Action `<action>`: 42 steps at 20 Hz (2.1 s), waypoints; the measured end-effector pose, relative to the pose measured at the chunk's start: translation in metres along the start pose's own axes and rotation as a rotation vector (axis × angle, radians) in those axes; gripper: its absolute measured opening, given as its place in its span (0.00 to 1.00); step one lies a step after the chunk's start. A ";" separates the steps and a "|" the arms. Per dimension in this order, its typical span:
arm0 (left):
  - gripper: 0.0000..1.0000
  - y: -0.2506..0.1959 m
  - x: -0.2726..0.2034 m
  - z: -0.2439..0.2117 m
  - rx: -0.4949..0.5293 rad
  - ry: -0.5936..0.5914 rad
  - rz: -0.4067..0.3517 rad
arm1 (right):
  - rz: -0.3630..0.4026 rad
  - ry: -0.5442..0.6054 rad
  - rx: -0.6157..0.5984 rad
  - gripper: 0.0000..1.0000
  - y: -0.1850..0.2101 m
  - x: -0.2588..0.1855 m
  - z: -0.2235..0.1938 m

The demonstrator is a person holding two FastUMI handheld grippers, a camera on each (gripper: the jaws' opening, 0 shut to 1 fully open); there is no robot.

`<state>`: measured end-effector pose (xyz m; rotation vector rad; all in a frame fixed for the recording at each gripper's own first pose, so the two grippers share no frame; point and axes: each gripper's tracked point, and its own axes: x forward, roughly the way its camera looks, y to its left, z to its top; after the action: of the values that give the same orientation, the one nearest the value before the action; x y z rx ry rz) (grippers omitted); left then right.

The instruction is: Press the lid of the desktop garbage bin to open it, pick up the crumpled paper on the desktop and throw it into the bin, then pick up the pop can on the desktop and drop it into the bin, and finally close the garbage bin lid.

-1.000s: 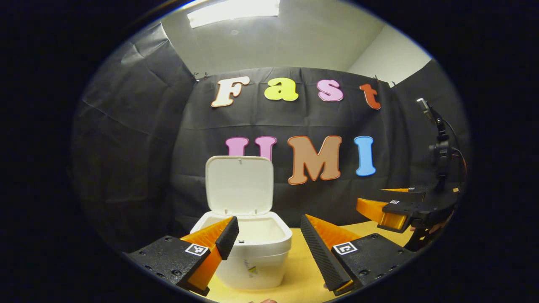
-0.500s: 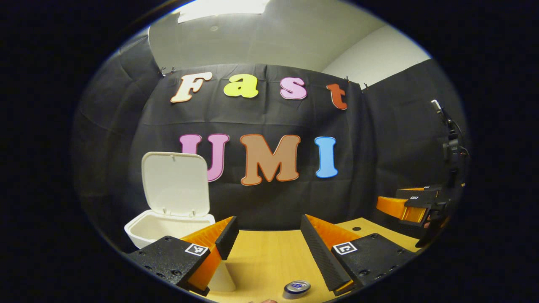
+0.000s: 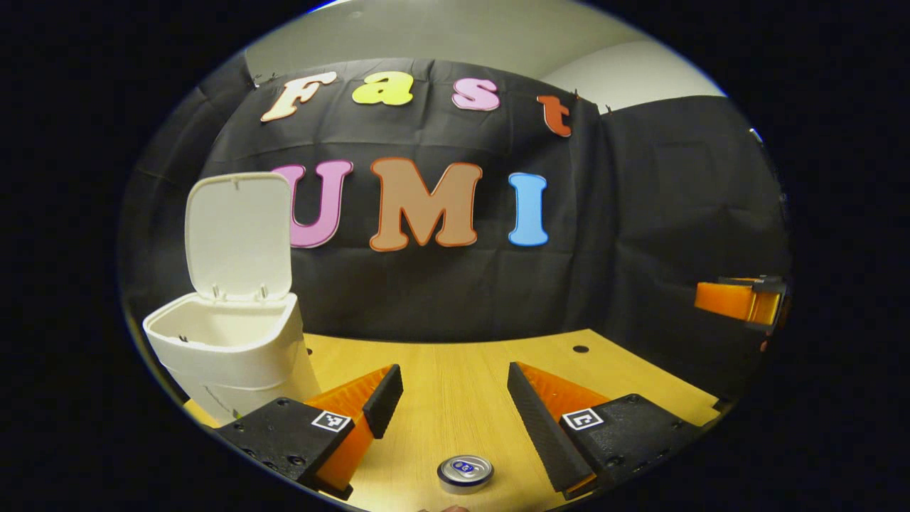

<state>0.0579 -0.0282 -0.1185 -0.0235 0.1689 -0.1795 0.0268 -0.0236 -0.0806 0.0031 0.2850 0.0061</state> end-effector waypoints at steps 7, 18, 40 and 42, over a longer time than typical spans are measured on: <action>0.92 -0.007 0.011 -0.077 0.004 0.131 0.007 | -0.043 0.078 -0.043 0.97 -0.017 -0.012 -0.027; 0.92 -0.008 0.019 -0.166 0.007 0.249 0.026 | -0.043 0.178 -0.135 0.97 -0.019 -0.025 -0.061; 0.77 0.033 0.020 0.026 0.078 -0.047 0.036 | 0.106 0.083 -0.101 0.99 0.047 -0.010 -0.039; 0.77 0.042 0.018 0.051 0.093 -0.088 0.049 | 0.122 0.069 -0.084 0.97 0.053 -0.005 -0.034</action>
<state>0.0908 0.0101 -0.0730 0.0651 0.0730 -0.1370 0.0125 0.0297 -0.1114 -0.0633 0.3525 0.1396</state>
